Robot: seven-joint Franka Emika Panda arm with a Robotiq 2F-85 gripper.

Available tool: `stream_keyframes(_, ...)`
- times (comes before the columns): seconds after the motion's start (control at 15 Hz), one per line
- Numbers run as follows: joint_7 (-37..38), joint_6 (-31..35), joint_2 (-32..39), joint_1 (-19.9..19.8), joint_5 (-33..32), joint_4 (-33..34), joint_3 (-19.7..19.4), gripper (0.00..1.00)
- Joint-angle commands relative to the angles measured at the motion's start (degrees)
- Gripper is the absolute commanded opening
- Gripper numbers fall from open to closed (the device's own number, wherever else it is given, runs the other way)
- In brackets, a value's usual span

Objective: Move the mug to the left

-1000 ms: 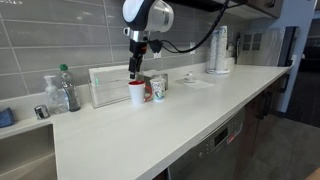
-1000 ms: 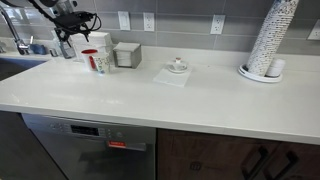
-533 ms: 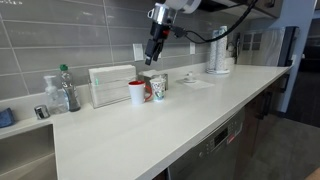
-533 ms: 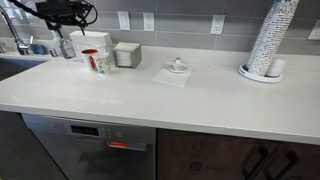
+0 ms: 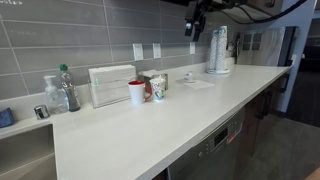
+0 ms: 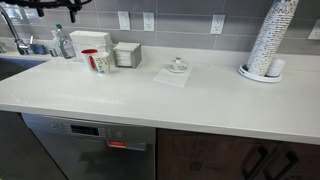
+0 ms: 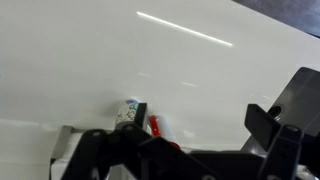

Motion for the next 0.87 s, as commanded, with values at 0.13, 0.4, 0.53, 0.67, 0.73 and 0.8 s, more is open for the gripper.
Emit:
stream_keyframes(0.13, 14.3, -12.5, -0.5, -1.3, -6.7, 4.4, -1.4, 1.00)
stream_keyframes(0.4, 12.7, -11.2, -0.9, -0.2, -6.5, 3.9, -2.3, 1.00)
stream_keyframes(0.53, 12.7, -11.2, -0.8, -0.2, -6.5, 3.9, -2.4, 1.00)
stream_keyframes(0.67, 12.6, -11.2, -0.8, -0.2, -6.5, 3.9, -2.4, 1.00)
stream_keyframes(0.73, 12.6, -11.2, -0.8, -0.2, -6.5, 3.9, -2.4, 1.00)
stream_keyframes(0.8, 12.6, -11.2, -0.8, -0.2, -6.5, 3.9, -2.4, 1.00)
